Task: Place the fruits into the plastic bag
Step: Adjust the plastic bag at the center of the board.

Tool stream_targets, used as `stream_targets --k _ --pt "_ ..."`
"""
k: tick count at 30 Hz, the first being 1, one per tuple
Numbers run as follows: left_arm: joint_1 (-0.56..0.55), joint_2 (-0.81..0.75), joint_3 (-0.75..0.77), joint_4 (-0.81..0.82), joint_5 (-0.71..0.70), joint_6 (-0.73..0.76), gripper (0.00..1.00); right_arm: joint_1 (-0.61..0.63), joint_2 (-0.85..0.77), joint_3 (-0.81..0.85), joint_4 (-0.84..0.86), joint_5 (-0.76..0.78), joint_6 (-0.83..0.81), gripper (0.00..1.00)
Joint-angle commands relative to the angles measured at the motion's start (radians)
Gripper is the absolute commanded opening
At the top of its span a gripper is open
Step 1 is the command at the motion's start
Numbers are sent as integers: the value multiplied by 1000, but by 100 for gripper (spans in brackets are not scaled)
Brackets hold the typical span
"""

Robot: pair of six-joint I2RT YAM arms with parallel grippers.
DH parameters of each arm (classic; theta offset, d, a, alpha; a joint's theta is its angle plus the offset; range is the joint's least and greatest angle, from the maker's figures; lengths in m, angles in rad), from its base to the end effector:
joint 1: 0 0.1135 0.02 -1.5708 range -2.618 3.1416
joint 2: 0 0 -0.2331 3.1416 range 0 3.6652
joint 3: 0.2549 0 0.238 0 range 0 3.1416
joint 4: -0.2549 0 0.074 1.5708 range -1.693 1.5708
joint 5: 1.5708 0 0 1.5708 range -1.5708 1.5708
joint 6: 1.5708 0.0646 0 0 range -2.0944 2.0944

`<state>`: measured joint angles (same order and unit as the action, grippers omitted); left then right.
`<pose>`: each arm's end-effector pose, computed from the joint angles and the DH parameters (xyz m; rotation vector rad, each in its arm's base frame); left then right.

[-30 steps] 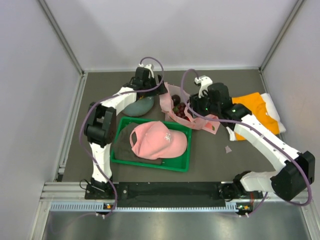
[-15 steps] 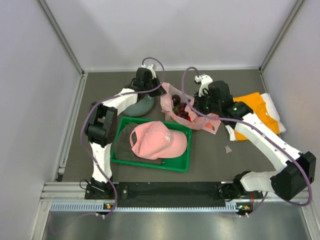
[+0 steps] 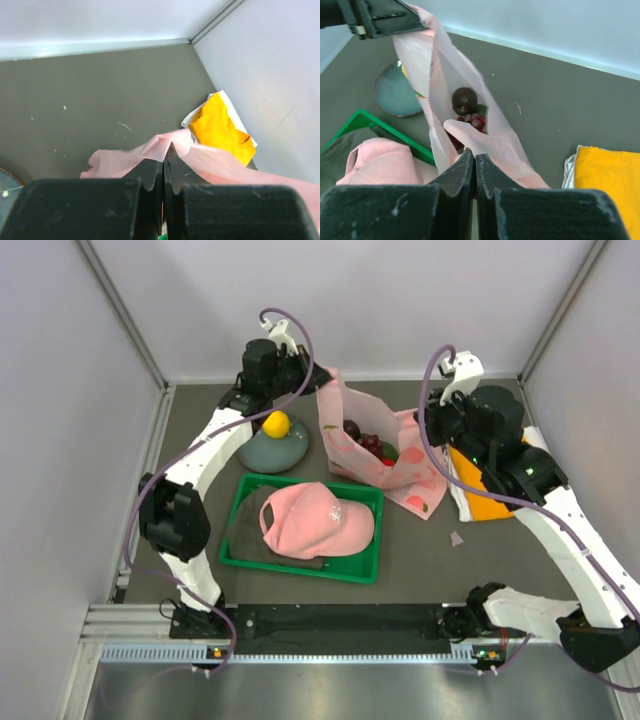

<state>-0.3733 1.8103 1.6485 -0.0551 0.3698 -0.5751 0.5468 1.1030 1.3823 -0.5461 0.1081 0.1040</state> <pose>0.4043 -0.1834 0.3332 0.0912 1.8861 -0.9960 0.2198 0.1256 0.4063 -0.3316 1.8209 0.3565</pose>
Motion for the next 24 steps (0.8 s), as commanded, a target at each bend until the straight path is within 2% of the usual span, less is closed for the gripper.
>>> stream_targets --k 1,6,11,12,15,16,20,24 --pt "1 -34 31 -6 17 32 0 -4 -29 -3 29 73 -12 0" --pt "-1 -2 -10 -70 5 63 0 -8 -25 -80 25 81 25 0" --pt "1 27 -15 -167 -75 113 0 -8 -51 -147 35 59 52 0" --pt "2 24 -19 -170 -91 118 6 -8 -55 -152 35 56 59 0" --pt "1 3 -32 -164 -100 126 44 -8 -61 -152 32 48 60 0" --pt "2 -5 -35 -160 -107 126 65 -8 -61 -151 32 44 62 0" --pt "2 -51 -53 -152 -156 159 82 -8 -65 -150 38 28 68 0" --pt "7 -138 -105 -138 -302 205 91 -7 -71 -149 40 16 68 0"
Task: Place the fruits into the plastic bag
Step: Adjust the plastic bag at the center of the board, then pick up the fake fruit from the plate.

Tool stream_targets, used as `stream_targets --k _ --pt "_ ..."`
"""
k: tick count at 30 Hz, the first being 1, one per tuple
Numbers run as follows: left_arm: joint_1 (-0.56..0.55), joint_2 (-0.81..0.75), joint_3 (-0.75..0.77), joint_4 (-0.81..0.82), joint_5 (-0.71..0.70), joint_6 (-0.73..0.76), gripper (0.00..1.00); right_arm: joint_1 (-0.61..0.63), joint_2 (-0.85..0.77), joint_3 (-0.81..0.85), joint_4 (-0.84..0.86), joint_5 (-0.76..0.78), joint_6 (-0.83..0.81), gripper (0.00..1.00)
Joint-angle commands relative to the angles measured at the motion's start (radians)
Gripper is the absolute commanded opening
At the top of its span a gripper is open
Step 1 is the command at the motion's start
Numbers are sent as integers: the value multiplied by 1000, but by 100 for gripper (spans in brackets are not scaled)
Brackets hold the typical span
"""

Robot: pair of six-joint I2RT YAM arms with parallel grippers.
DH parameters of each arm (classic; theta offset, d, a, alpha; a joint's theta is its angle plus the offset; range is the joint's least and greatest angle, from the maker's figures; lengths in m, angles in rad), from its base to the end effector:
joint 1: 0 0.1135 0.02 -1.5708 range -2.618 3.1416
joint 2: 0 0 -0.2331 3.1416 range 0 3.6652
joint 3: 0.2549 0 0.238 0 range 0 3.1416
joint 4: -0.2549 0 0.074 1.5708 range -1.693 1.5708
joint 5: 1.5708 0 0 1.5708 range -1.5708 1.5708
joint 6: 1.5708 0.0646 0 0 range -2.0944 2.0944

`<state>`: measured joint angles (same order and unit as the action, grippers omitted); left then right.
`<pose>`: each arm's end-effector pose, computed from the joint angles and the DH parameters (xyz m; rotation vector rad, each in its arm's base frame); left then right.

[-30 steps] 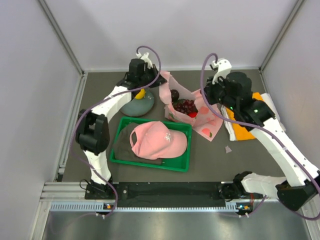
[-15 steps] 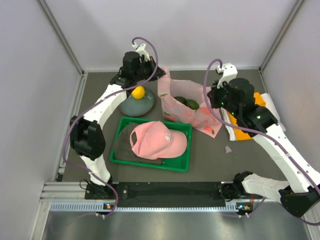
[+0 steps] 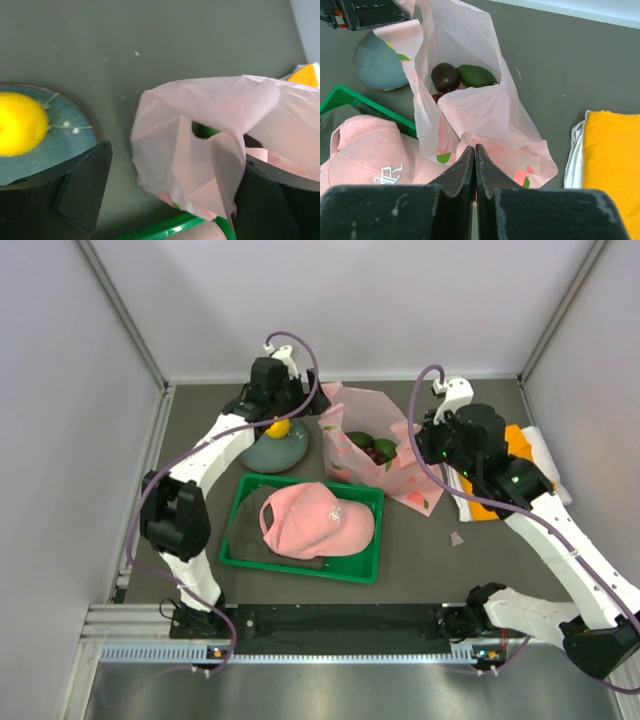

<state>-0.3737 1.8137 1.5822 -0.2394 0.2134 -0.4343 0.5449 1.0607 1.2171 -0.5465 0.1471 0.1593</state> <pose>0.4011 -0.1720 0.2831 0.0743 2.1066 -0.7141 0.2203 0.1225 0.3596 -0.2817 1.9498 0.3186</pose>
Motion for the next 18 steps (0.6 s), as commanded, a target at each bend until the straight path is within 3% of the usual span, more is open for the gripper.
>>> stream_targets --k 1,3,8,11,18 --pt "10 -157 -56 61 -173 68 93 -6 -27 16 40 -23 11 0" --pt "42 -189 -111 106 -204 55 99 -5 -30 15 40 -26 13 0" --pt "93 -154 -104 75 -293 55 99 -6 -30 12 49 -27 11 0" --pt "108 -79 -59 39 -364 80 99 -7 -30 12 48 -30 11 0" --pt "130 123 47 -3 -332 83 99 -6 -31 16 42 -29 8 0"
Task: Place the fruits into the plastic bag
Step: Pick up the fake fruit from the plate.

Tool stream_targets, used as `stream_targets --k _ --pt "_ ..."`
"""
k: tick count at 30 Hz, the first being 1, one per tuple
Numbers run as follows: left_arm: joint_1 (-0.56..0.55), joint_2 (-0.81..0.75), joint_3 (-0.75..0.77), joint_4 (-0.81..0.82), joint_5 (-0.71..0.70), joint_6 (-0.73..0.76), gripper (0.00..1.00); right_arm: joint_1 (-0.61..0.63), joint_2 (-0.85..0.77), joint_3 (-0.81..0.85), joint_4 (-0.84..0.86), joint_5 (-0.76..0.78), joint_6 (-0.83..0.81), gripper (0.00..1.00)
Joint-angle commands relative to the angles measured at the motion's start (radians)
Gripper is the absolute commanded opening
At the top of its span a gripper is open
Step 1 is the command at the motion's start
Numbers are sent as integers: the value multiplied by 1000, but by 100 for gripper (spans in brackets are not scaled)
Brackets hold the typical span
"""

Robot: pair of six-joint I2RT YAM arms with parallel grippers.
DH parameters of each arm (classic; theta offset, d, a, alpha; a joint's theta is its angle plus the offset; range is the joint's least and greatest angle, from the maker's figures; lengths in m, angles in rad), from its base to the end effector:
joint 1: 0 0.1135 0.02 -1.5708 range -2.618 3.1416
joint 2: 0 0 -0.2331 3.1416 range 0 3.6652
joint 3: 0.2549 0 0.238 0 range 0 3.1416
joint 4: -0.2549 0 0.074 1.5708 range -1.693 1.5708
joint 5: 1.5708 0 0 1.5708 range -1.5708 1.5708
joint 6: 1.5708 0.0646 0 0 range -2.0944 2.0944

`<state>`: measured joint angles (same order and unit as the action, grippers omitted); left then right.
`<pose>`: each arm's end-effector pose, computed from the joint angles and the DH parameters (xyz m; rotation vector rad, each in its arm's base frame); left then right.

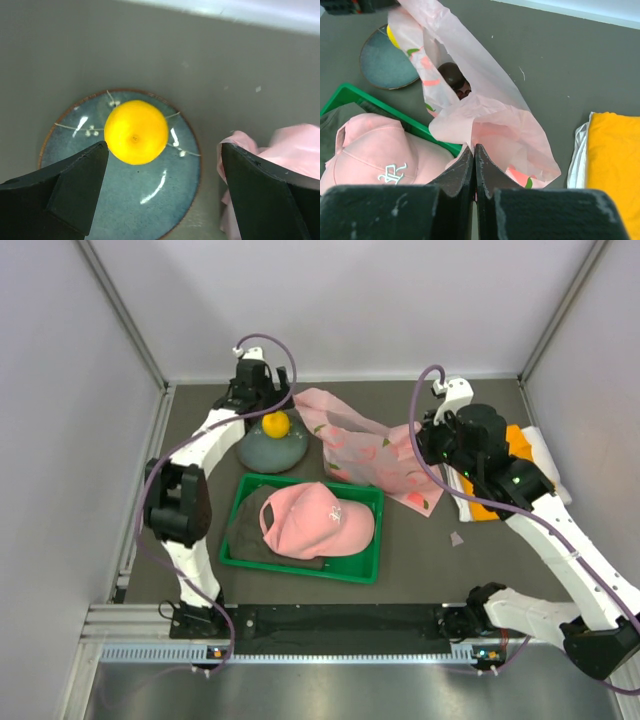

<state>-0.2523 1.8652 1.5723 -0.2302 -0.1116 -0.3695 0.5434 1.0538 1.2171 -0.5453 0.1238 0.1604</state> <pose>0.4329 -0.1042 0.2585 -0.1906 2.0922 -0.2594 0.2185 0.1227 0.3613 -0.2930 1.9434 0.3433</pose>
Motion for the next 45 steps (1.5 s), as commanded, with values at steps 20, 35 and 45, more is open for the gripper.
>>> stream_targets --k 20,35,45 --pt "97 -192 -182 256 590 -77 99 -5 -49 -4 21 5 7 0" --pt "183 -89 -150 163 382 -59 99 -5 -55 -7 24 -3 16 0" --pt "59 140 107 -72 38 77 99 -3 -43 -2 25 -10 18 0"
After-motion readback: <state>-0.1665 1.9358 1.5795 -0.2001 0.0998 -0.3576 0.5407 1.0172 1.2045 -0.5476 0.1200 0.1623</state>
